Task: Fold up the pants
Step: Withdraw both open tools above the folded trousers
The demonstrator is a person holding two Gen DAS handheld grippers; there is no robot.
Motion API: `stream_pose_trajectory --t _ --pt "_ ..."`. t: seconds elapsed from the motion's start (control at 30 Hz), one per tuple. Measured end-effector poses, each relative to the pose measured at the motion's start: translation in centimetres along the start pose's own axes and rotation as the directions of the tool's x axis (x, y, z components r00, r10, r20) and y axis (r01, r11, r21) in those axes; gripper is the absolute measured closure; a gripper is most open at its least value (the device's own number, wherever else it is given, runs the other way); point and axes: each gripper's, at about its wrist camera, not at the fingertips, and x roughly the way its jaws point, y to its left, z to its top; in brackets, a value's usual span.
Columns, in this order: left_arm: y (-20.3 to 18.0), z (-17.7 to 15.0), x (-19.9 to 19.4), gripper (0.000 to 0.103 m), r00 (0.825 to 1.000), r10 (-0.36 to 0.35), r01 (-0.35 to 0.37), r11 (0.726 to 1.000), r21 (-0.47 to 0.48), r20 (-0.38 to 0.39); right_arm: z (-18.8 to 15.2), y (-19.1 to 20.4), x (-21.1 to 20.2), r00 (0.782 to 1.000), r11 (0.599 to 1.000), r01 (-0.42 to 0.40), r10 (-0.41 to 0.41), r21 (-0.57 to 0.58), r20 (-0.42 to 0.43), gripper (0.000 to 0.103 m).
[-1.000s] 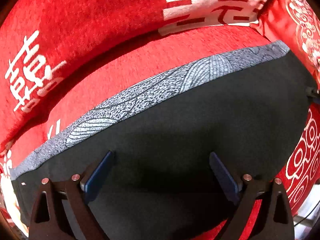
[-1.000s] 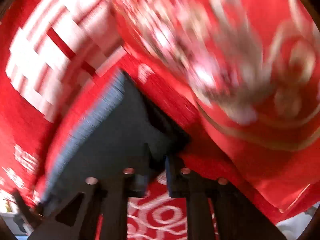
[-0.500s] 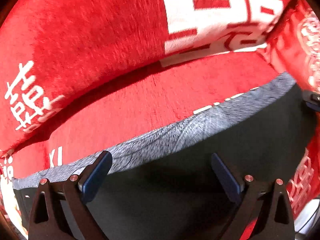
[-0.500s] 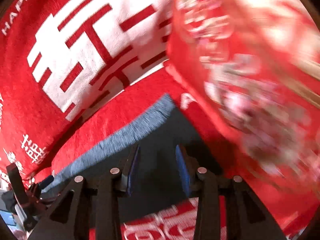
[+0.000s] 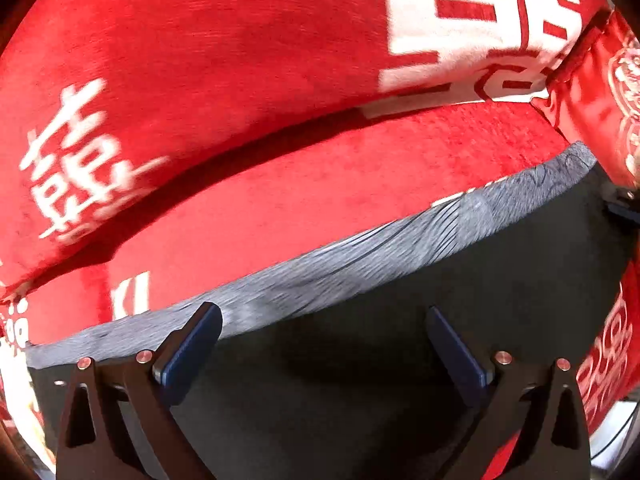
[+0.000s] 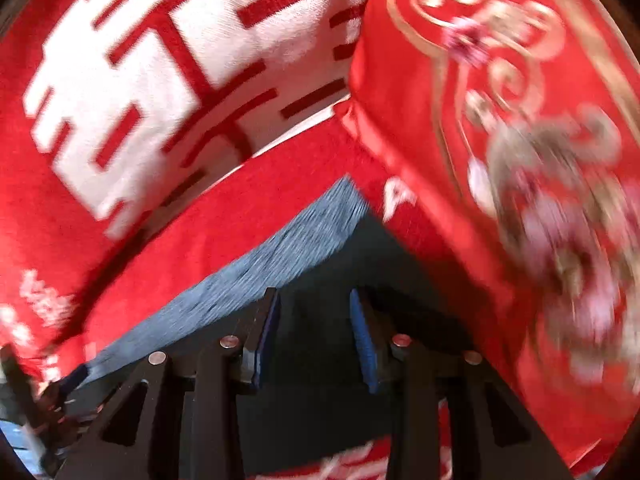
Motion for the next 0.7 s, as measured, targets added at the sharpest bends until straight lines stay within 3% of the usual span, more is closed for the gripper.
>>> stream_pose_trajectory --t 0.2,0.4,0.43,0.47,0.57,0.7 --pt "8.5 -5.9 -1.8 0.0 0.989 0.11 -0.114 0.993 -0.036 -0.101 -7.4 2.0 -2.5 0.992 0.997 -0.074 0.073 -0.009 -0.106 0.059" --pt "11.2 -13.8 -0.7 0.0 0.962 0.119 -0.138 0.989 -0.061 -0.246 -12.3 3.6 -0.9 0.975 0.996 -0.091 0.091 0.011 -0.201 0.059" --pt "11.0 -15.2 -1.1 0.0 0.977 0.117 -0.136 0.986 -0.094 -0.179 -12.8 3.8 -0.9 0.973 0.996 -0.09 0.09 0.013 -0.21 0.059" --pt "11.1 -15.7 -1.3 0.0 0.98 0.115 -0.134 0.984 -0.116 -0.16 -13.1 4.1 -0.6 0.971 0.996 -0.091 0.092 0.016 -0.219 0.059" --pt "12.1 -16.3 -1.0 0.0 0.981 0.073 -0.115 0.966 -0.232 -0.182 -13.9 5.3 -0.5 0.967 0.996 -0.092 0.092 0.008 -0.238 0.059" --pt "11.3 -16.5 -1.8 0.0 0.983 0.112 -0.137 0.975 -0.173 -0.148 -14.6 7.6 -0.4 0.959 0.991 -0.131 0.117 -0.039 -0.257 0.059"
